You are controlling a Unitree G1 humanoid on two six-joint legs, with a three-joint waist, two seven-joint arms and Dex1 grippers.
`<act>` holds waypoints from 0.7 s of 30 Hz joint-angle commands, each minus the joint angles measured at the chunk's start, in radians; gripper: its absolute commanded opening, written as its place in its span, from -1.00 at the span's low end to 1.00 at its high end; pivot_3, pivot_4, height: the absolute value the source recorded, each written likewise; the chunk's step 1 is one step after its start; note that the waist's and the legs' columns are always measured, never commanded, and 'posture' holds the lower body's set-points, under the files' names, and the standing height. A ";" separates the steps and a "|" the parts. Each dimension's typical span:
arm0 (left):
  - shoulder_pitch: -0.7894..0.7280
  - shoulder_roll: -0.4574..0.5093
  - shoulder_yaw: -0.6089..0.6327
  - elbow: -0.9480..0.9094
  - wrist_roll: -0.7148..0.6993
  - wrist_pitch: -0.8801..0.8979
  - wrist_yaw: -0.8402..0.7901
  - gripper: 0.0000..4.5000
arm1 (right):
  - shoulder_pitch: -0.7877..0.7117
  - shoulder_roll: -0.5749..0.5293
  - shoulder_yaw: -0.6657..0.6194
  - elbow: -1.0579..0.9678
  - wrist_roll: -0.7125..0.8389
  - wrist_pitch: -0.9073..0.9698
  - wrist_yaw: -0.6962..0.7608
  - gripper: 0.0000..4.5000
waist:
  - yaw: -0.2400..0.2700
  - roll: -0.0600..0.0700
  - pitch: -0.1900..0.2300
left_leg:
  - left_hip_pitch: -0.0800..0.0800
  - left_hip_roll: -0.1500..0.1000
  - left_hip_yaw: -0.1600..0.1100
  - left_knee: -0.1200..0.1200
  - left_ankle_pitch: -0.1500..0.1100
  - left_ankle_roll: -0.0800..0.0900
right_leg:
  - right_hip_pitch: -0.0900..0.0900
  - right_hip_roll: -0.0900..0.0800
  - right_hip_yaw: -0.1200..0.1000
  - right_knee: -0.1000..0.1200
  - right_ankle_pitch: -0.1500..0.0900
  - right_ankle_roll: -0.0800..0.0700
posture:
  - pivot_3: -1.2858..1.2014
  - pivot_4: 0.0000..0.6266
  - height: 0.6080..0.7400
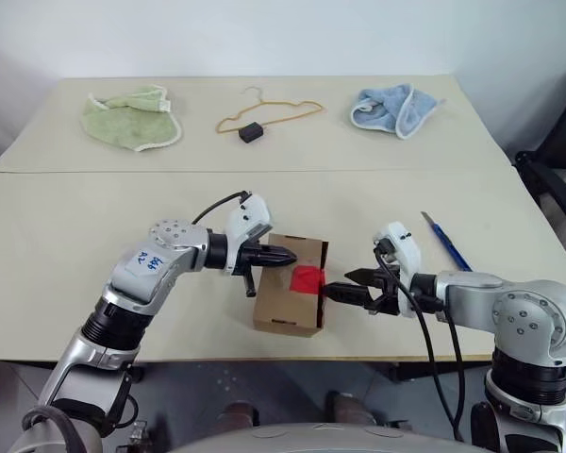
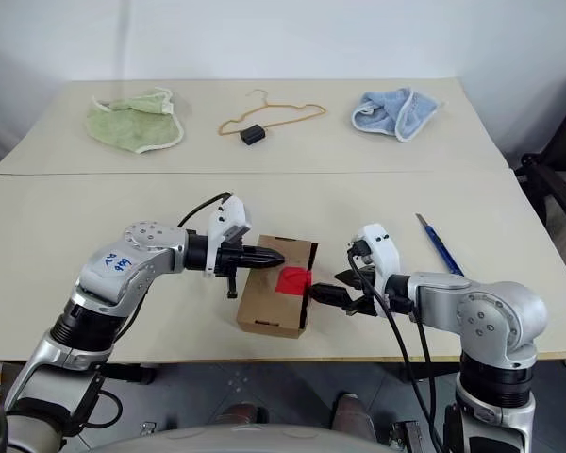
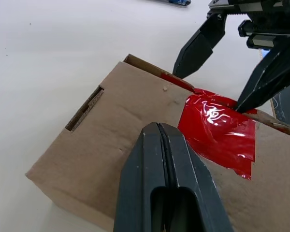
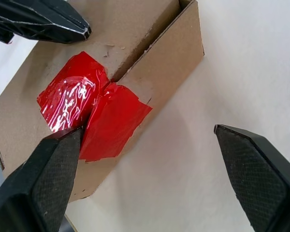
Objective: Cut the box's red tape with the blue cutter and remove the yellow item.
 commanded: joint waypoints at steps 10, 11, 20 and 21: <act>0.085 0.025 -0.060 -0.014 0.041 0.006 -0.018 -1.00 | 0.003 -0.023 0.010 -0.030 -0.003 0.008 -0.075 0.99 | 0.002 0.000 -0.002 | 0.003 0.000 0.000 0.000 0.000 0.001 | 0.003 0.000 0.000 0.000 0.000 0.000 | 0.03 -0.52 1.00; 0.084 0.025 -0.061 -0.015 0.043 0.005 -0.018 -1.00 | -0.007 -0.019 0.023 -0.038 -0.004 0.008 -0.091 0.99 | 0.002 0.000 -0.002 | 0.003 0.000 0.000 0.000 0.000 0.001 | 0.003 0.000 0.000 0.000 0.000 0.000 | 0.03 -0.52 1.00; 0.061 0.002 -0.088 -0.021 0.057 -0.003 -0.024 -1.00 | -0.067 -0.033 0.118 -0.069 -0.052 0.008 -0.189 0.99 | 0.004 0.000 -0.002 | 0.003 0.000 0.000 0.000 0.000 0.001 | 0.003 0.000 0.000 0.000 0.000 0.000 | 0.03 -0.52 1.00; 0.059 -0.001 -0.090 -0.021 0.057 0.000 -0.023 -1.00 | -0.070 -0.034 0.124 -0.070 -0.061 0.008 -0.190 0.99 | 0.005 -0.001 -0.002 | 0.003 0.000 0.000 0.000 0.000 0.001 | 0.003 0.000 0.000 0.000 0.000 0.000 | 0.03 -0.52 1.00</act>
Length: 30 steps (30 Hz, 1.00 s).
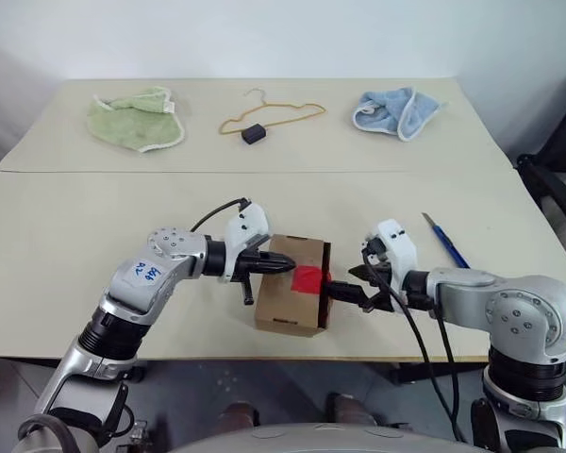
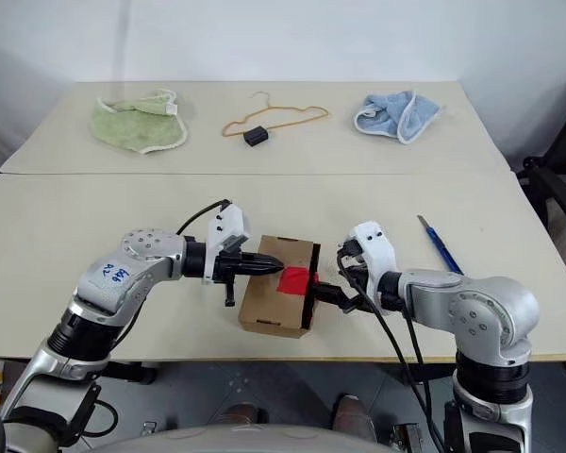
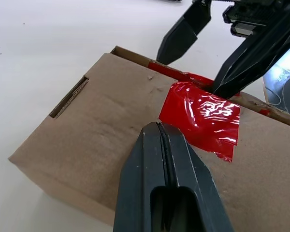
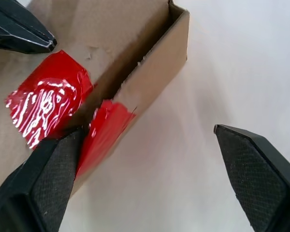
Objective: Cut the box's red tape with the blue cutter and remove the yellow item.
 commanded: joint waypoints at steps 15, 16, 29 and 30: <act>0.040 0.016 -0.103 -0.001 0.040 0.071 -0.010 -1.00 | 0.082 -0.220 0.262 -0.018 -0.274 -0.263 0.046 0.99 | 0.009 -0.001 0.000 | 0.000 0.000 0.000 -0.001 0.000 0.000 | 0.000 0.000 0.000 -0.002 0.000 0.000 | 0.03 -0.52 1.00; 0.041 0.015 -0.102 -0.002 0.040 0.072 -0.009 -1.00 | 0.090 -0.224 0.277 -0.019 -0.290 -0.285 0.049 0.99 | 0.009 -0.001 -0.001 | 0.000 0.000 0.000 -0.001 0.000 0.000 | 0.000 0.000 0.000 -0.002 0.000 0.000 | 0.03 -0.52 1.00; 0.067 0.031 -0.083 -0.024 0.041 0.065 -0.007 -1.00 | 0.054 -0.200 -0.109 0.160 -0.029 -0.141 0.307 0.99 | 0.010 -0.005 -0.003 | 0.001 0.000 0.000 -0.001 0.000 0.001 | 0.003 0.000 0.000 -0.003 0.000 0.000 | 0.03 -0.52 1.00; 0.068 0.031 -0.083 -0.022 0.041 0.060 -0.008 -1.00 | 0.043 -0.188 -0.124 0.209 0.002 -0.105 0.337 0.99 | 0.009 -0.005 -0.003 | 0.001 0.000 0.000 -0.001 0.000 0.001 | 0.003 0.000 0.000 -0.003 0.000 0.000 | 0.03 -0.52 1.00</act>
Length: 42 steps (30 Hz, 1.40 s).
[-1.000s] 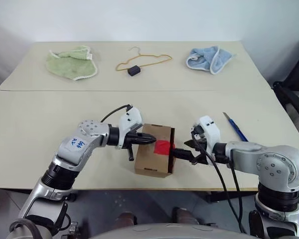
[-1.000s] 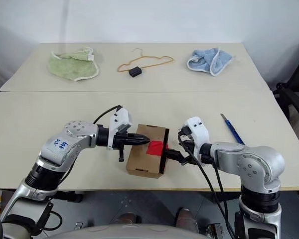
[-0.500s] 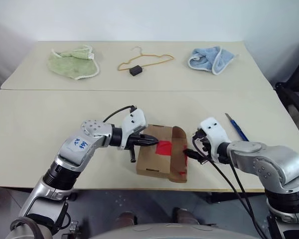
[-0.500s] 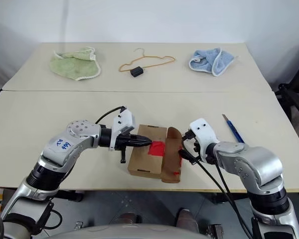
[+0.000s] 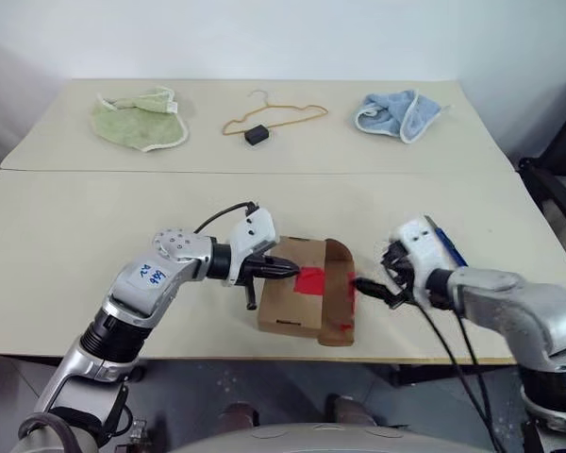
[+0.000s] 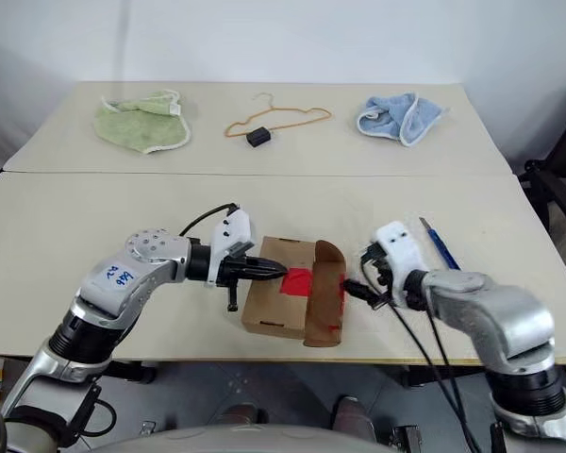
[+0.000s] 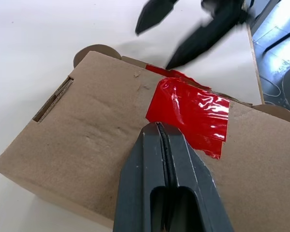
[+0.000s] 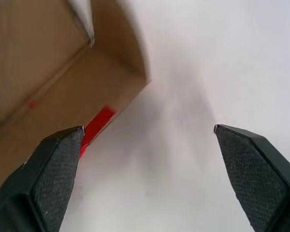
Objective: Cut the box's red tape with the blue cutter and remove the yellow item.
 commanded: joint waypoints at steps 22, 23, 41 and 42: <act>0.045 0.011 -0.013 0.086 0.029 -0.030 -0.040 -1.00 | -0.160 0.165 0.175 0.435 0.066 0.056 0.212 -0.15 | -0.018 0.001 0.000 | 0.002 0.001 0.000 0.000 0.000 -0.001 | 0.001 0.001 0.000 0.001 0.000 0.000 | 0.03 -0.52 1.00; 0.044 0.010 -0.012 0.091 0.030 -0.034 -0.041 -1.00 | -0.168 0.165 0.188 0.453 0.059 0.051 0.222 -0.15 | -0.018 0.001 0.000 | 0.002 0.001 0.000 0.000 0.000 -0.001 | 0.001 0.001 0.000 0.001 0.000 0.000 | 0.03 -0.52 1.00; 0.041 -0.016 -0.025 0.176 0.047 -0.221 -0.129 -1.00 | -0.277 0.141 0.162 0.568 0.019 0.204 0.208 -0.99 | -0.010 0.000 -0.001 | 0.003 0.001 -0.001 0.000 0.001 -0.001 | 0.003 0.001 -0.001 0.001 0.000 0.000 | 0.03 -0.52 1.00; 0.041 -0.025 -0.029 0.181 0.050 -0.233 -0.132 -1.00 | -0.281 0.128 0.155 0.562 0.028 0.215 0.206 -0.99 | -0.007 0.001 -0.001 | 0.002 0.001 -0.001 0.000 0.001 -0.001 | 0.002 0.001 -0.001 0.000 0.000 0.000 | 0.03 -0.52 1.00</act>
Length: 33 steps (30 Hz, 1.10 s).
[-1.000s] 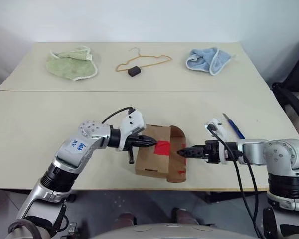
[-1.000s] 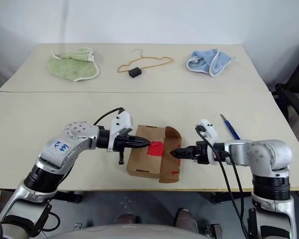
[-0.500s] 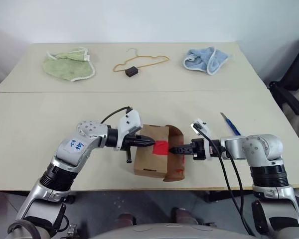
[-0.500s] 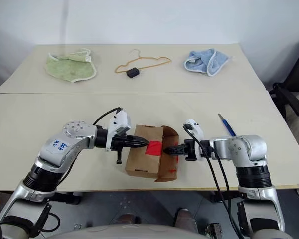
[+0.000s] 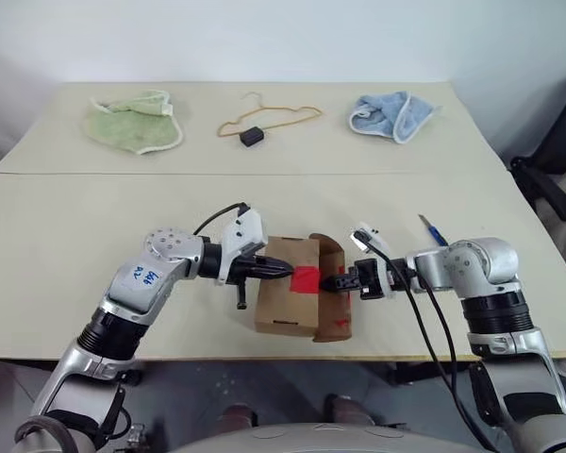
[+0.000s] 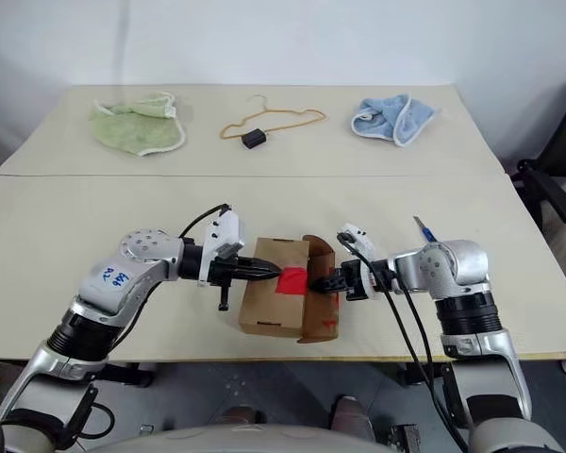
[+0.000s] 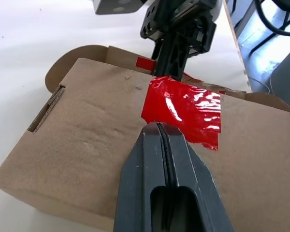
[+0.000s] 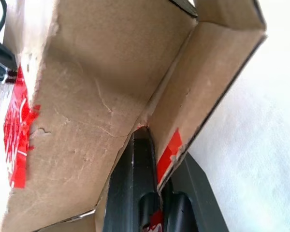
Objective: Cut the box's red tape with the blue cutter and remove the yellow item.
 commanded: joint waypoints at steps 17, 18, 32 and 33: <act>-0.060 -0.438 -0.096 0.308 0.149 -0.318 0.158 -1.00 | -0.359 -0.597 0.265 0.120 0.337 0.075 -0.039 -0.99 | 0.021 0.005 0.005 | -0.007 -0.003 0.001 0.001 -0.002 0.003 | -0.002 -0.002 -0.002 -0.008 0.002 0.003 | 0.03 -0.52 1.00; -0.061 -0.452 -0.097 0.315 0.153 -0.328 0.164 -1.00 | -0.392 -0.617 0.303 0.118 0.334 0.075 -0.030 -0.99 | 0.021 0.006 0.005 | -0.008 -0.003 0.001 0.001 -0.002 0.003 | -0.003 -0.002 -0.002 -0.008 0.002 0.004 | 0.03 -0.52 1.00; 0.017 -0.525 -0.108 0.291 0.187 -0.363 0.224 -1.00 | -0.786 -0.710 0.794 0.100 0.362 0.075 0.089 -0.99 | 0.028 0.006 0.005 | -0.021 -0.003 0.001 0.003 -0.002 0.003 | -0.016 -0.002 -0.002 -0.008 0.002 0.005 | 0.03 -0.52 1.00; 0.021 -0.522 -0.106 0.289 0.190 -0.363 0.227 -1.00 | -0.804 -0.707 0.822 0.098 0.377 0.075 0.085 -0.99 | 0.028 0.006 0.005 | -0.021 -0.003 0.001 0.003 -0.002 0.003 | -0.016 -0.003 -0.002 -0.008 0.002 0.005 | 0.03 -0.52 1.00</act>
